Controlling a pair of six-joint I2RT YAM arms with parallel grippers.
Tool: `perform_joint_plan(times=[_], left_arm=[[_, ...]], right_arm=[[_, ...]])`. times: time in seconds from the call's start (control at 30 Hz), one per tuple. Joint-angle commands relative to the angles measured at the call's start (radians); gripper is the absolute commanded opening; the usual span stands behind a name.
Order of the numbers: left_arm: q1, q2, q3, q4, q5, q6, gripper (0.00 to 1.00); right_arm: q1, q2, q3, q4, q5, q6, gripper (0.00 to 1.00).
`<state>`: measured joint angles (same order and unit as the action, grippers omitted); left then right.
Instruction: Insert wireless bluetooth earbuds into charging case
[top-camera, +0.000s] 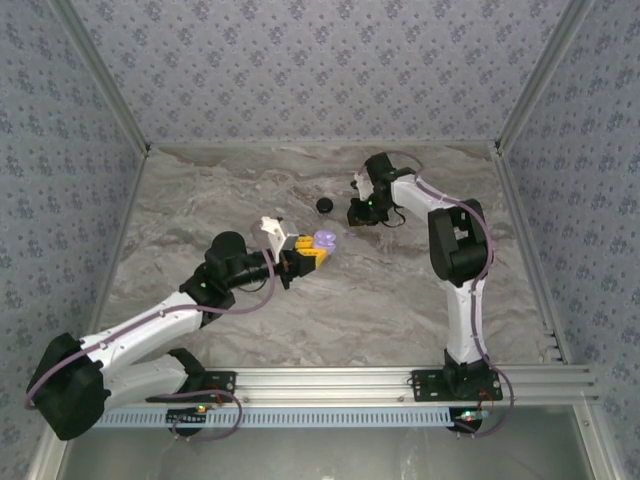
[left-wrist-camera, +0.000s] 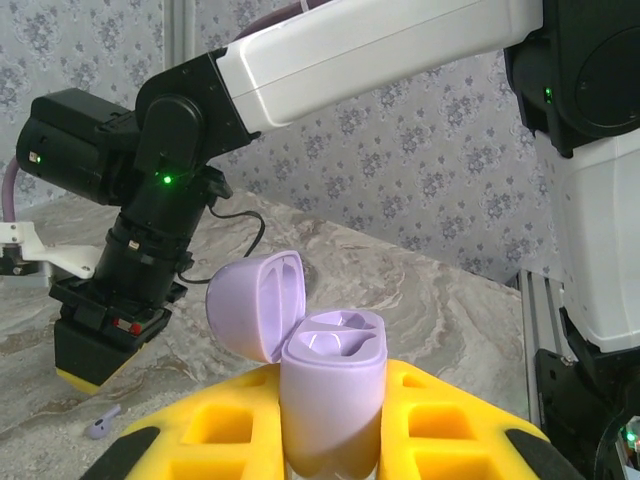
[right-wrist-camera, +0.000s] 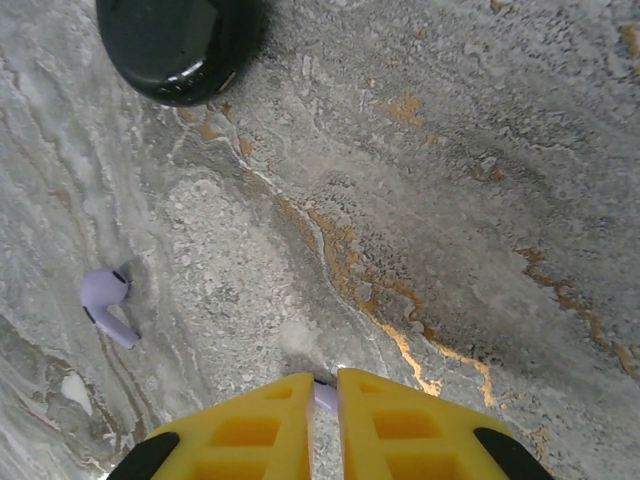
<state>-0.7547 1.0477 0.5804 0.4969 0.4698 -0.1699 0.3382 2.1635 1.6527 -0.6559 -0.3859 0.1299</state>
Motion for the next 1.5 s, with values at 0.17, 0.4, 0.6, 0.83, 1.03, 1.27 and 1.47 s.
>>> perform_joint_plan(times=[0.17, 0.4, 0.6, 0.83, 1.03, 1.27, 1.47], left_arm=[[-0.006, -0.037, -0.014, 0.011, -0.019, -0.006, 0.10], [-0.005, -0.043, -0.021, 0.012, -0.026, -0.005, 0.10], [-0.005, -0.047, -0.022, 0.014, -0.033, -0.008, 0.10], [-0.006, -0.052, -0.025, 0.014, -0.036, -0.008, 0.10], [-0.006, -0.054, -0.026, 0.019, -0.035, -0.014, 0.10], [-0.005, -0.059, -0.027, 0.020, -0.033, -0.021, 0.10], [-0.006, -0.074, -0.031, 0.013, -0.042, -0.020, 0.10]], right_arm=[[0.015, 0.045, 0.051, -0.068, 0.067, -0.015, 0.15], [0.023, 0.067, 0.045, -0.085, 0.053, -0.018, 0.15], [0.034, 0.077, 0.028, -0.096, 0.050, -0.016, 0.14], [0.046, 0.027, -0.043, -0.081, 0.076, 0.013, 0.12], [0.062, -0.014, -0.085, -0.069, 0.056, 0.022, 0.12], [0.073, -0.031, -0.093, -0.065, 0.057, 0.032, 0.13], [0.080, -0.085, -0.092, -0.065, 0.106, 0.051, 0.16]])
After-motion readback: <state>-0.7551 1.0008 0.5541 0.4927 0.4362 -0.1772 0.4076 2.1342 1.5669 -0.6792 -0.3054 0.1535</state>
